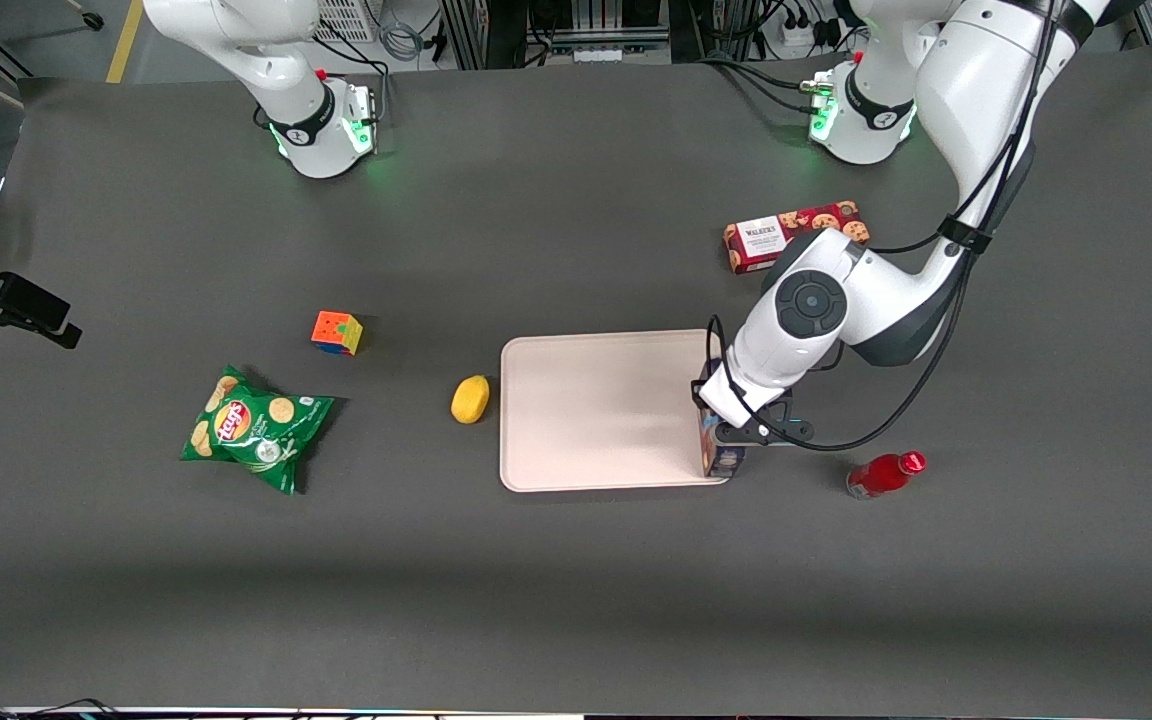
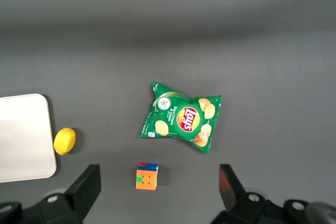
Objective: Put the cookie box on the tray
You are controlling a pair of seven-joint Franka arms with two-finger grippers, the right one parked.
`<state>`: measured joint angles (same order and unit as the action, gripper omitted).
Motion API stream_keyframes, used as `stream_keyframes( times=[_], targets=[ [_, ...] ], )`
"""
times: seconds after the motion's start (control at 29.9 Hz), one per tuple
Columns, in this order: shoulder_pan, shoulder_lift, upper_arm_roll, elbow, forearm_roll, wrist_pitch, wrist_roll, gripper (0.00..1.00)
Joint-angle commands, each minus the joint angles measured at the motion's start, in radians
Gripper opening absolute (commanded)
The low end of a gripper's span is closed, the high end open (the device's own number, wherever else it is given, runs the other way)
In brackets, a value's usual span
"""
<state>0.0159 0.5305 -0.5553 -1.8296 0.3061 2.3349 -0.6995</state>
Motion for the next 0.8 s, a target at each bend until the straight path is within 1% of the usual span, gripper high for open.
stream_keyframes(
  times=[0.0, 0.17, 0.23, 0.4, 0.6, 0.7, 0.77],
  targets=[
    [0.002, -0.006, -0.003, 0.000, 0.027, 0.000, -0.029, 1.00],
    [0.009, -0.035, -0.002, 0.007, 0.024, -0.014, -0.032, 1.00],
    [0.012, -0.061, 0.000, 0.018, 0.015, -0.051, -0.028, 1.00],
    [0.019, -0.109, 0.003, 0.096, -0.012, -0.244, -0.015, 1.00],
    [0.025, -0.156, 0.014, 0.239, -0.102, -0.472, 0.031, 1.00],
    [0.027, -0.197, 0.049, 0.309, -0.131, -0.604, 0.060, 1.00],
    [0.032, -0.228, 0.083, 0.361, -0.166, -0.687, 0.107, 1.00]
  ],
)
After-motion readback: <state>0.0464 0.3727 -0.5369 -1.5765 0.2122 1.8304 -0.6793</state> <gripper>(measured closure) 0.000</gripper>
